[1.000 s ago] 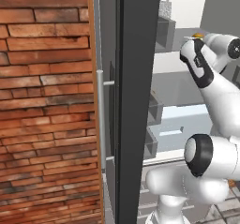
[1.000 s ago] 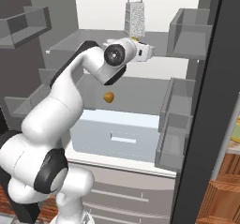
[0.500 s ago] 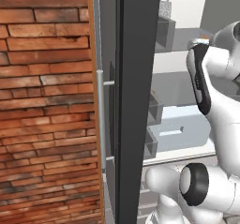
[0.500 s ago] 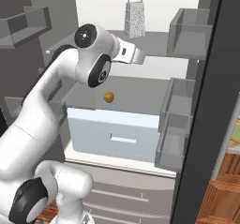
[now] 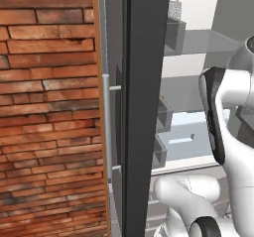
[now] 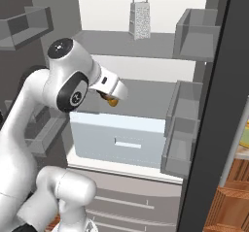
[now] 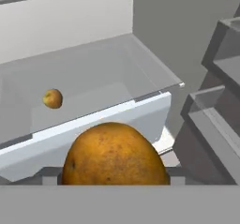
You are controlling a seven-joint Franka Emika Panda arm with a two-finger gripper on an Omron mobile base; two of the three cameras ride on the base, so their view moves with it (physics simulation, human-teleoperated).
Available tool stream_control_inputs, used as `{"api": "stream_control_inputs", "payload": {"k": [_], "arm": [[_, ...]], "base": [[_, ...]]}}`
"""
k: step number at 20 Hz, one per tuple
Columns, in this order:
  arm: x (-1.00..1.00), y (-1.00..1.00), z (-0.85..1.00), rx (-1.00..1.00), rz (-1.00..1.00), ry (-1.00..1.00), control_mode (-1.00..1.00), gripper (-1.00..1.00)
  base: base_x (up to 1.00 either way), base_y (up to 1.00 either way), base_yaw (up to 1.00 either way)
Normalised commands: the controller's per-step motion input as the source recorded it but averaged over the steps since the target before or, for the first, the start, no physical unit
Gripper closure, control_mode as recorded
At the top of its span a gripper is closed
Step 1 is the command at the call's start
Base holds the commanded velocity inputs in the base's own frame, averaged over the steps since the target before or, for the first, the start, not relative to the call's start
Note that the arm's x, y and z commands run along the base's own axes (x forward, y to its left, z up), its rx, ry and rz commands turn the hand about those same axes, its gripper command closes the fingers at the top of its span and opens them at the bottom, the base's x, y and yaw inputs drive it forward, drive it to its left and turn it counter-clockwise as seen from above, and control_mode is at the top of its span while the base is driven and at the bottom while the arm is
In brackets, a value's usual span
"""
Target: Pick the apple and mango from the fridge and place them on the plate next to the blender to make a fruit smoothie.
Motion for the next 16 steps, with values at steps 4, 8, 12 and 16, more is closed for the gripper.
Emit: {"api": "stream_control_inputs", "payload": {"k": [4, 8, 12, 16], "arm": [[-0.89, 0.13, -0.94, 0.35, -0.01, -0.01, -1.00, 1.00], [-0.26, 0.29, -0.69, 0.32, 0.00, -0.08, -1.00, 1.00], [0.02, 0.07, -0.15, 0.10, 0.02, -0.03, -1.00, 1.00], [-0.01, 0.11, 0.00, 0.00, 0.03, 0.03, -1.00, 1.00]], "base": [[0.00, 0.00, 0.00], [0.00, 0.00, 0.00], [0.00, 0.00, 0.00], [0.00, 0.00, 0.00]]}}
